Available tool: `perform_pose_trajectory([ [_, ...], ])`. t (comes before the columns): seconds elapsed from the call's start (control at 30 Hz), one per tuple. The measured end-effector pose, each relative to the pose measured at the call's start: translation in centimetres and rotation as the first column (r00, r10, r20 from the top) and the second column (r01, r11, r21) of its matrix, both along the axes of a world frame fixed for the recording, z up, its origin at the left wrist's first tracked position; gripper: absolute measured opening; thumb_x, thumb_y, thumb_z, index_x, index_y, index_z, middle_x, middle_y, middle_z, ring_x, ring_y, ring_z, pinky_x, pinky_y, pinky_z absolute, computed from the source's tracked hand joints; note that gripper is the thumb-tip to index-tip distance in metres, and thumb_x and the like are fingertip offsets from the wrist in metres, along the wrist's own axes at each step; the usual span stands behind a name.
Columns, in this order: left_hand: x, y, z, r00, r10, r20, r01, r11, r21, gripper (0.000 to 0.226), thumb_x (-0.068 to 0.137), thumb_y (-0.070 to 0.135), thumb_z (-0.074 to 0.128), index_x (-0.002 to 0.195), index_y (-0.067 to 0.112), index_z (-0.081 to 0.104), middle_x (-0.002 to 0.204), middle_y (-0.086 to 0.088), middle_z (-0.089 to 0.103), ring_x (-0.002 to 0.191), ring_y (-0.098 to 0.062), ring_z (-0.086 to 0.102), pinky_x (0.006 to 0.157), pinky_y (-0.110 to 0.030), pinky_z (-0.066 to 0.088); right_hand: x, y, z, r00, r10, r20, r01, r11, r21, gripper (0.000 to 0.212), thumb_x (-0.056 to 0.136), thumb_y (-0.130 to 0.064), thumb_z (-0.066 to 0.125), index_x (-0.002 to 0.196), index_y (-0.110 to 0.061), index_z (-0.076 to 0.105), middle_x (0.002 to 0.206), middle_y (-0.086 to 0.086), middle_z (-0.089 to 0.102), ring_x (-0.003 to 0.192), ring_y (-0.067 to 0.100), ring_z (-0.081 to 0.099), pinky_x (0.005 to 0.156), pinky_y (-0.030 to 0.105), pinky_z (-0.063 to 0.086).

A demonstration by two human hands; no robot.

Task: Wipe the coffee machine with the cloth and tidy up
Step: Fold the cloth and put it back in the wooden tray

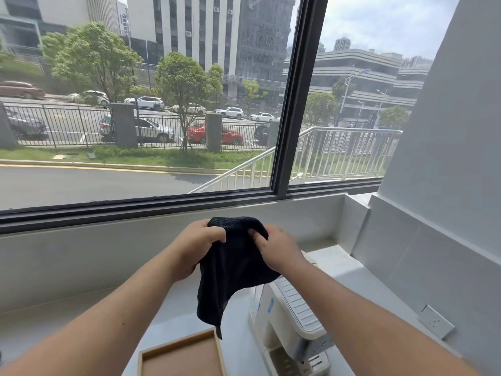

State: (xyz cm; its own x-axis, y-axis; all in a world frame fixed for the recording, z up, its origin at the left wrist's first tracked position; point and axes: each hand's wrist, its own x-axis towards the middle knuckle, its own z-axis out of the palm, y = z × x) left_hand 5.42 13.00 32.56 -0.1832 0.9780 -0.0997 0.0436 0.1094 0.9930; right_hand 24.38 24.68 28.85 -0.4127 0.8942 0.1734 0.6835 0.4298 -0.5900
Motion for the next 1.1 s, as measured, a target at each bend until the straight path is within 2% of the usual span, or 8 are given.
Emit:
perform_pose_trajectory([
  [0.13, -1.0, -0.6, 0.3, 0.991, 0.055, 0.126, -0.057, 0.998, 0.015, 0.022, 0.069, 0.016, 0.062, 0.090, 0.015, 0.066, 0.086, -0.014, 0.066, 0.076, -0.030, 0.063, 0.067, -0.035, 0.046, -1.2, -1.1, -1.4, 0.992, -0.085, -0.098, 0.066, 0.982, -0.177, 0.036, 0.100, -0.063, 0.049, 0.091, -0.028, 0.052, 0.091, -0.008, 0.064, 0.083, 0.014, 0.059, 0.071, 0.037, 0.041],
  [0.23, -1.8, -0.9, 0.5, 0.968, 0.088, 0.233, -0.099, 0.994, 0.037, 0.023, 0.071, 0.017, 0.063, 0.093, 0.011, 0.068, 0.089, -0.018, 0.071, 0.077, -0.033, 0.070, 0.069, -0.037, 0.054, -1.9, -2.1, -2.4, 0.979, -0.122, -0.163, 0.061, 0.939, -0.337, 0.057, 0.098, -0.071, 0.044, 0.091, -0.016, 0.055, 0.086, 0.000, 0.063, 0.078, 0.020, 0.059, 0.068, 0.037, 0.043],
  [0.37, -2.2, -0.9, 0.8, 0.922, 0.143, 0.359, -0.162, 0.986, 0.025, 0.028, 0.080, 0.017, 0.061, 0.106, 0.007, 0.068, 0.096, -0.020, 0.073, 0.082, -0.034, 0.070, 0.078, -0.041, 0.057, -2.5, -3.5, -4.3, 0.986, -0.064, -0.151, -0.035, 0.816, -0.578, 0.075, 0.094, -0.080, 0.039, 0.123, -0.016, 0.065, 0.113, 0.008, 0.071, 0.104, 0.023, 0.066, 0.086, 0.039, 0.056],
  [0.43, -2.2, -0.7, 1.0, 0.901, 0.155, 0.404, -0.174, 0.985, 0.010, 0.027, 0.084, 0.017, 0.059, 0.105, 0.004, 0.070, 0.097, -0.020, 0.074, 0.081, -0.033, 0.072, 0.077, -0.039, 0.059, -2.7, -4.1, -5.2, 0.982, -0.049, -0.181, -0.087, 0.737, -0.671, 0.086, 0.085, -0.090, 0.039, 0.127, -0.020, 0.065, 0.121, 0.003, 0.071, 0.114, 0.023, 0.064, 0.093, 0.037, 0.056],
  [0.57, -2.2, -0.5, 1.5, 0.863, 0.152, 0.481, -0.174, 0.985, 0.001, 0.025, 0.085, 0.016, 0.056, 0.092, 0.003, 0.076, 0.090, -0.018, 0.077, 0.072, -0.031, 0.075, 0.065, -0.034, 0.063, -3.6, -4.6, -6.4, 0.941, -0.040, -0.336, -0.243, 0.610, -0.754, 0.084, 0.081, -0.092, 0.046, 0.129, -0.026, 0.065, 0.130, -0.006, 0.071, 0.124, 0.017, 0.062, 0.104, 0.040, 0.050],
  [0.7, -2.4, -0.6, 1.5, 0.845, 0.160, 0.511, -0.190, 0.982, 0.007, 0.028, 0.079, 0.017, 0.057, 0.087, 0.002, 0.080, 0.091, -0.019, 0.078, 0.075, -0.032, 0.076, 0.068, -0.035, 0.064, -4.3, -3.5, -6.4, 0.797, -0.101, -0.596, -0.491, 0.468, -0.735, 0.054, 0.097, -0.066, 0.055, 0.137, -0.030, 0.062, 0.129, -0.001, 0.075, 0.121, 0.018, 0.069, 0.104, 0.040, 0.055],
  [0.87, -3.4, -0.8, 1.0, 0.815, 0.292, 0.500, -0.327, 0.945, -0.018, 0.025, 0.078, 0.017, 0.060, 0.087, 0.004, 0.079, 0.089, -0.017, 0.077, 0.074, -0.031, 0.075, 0.069, -0.036, 0.064, -4.6, -0.5, -5.9, 0.697, -0.159, -0.699, -0.574, 0.460, -0.677, 0.039, 0.097, -0.037, 0.071, 0.132, -0.020, 0.066, 0.120, 0.006, 0.072, 0.101, 0.025, 0.064, 0.094, 0.044, 0.051],
  [1.1, -4.1, -1.0, -0.5, 0.791, 0.509, 0.339, -0.519, 0.852, -0.069, 0.025, 0.089, 0.020, 0.063, 0.109, 0.010, 0.074, 0.097, -0.016, 0.073, 0.079, -0.030, 0.072, 0.074, -0.038, 0.058, -3.4, 3.6, -3.9, 0.687, -0.115, -0.718, -0.593, 0.482, -0.645, 0.027, 0.101, -0.032, 0.066, 0.126, -0.022, 0.065, 0.113, 0.001, 0.080, 0.096, 0.019, 0.075, 0.076, 0.036, 0.060],
])
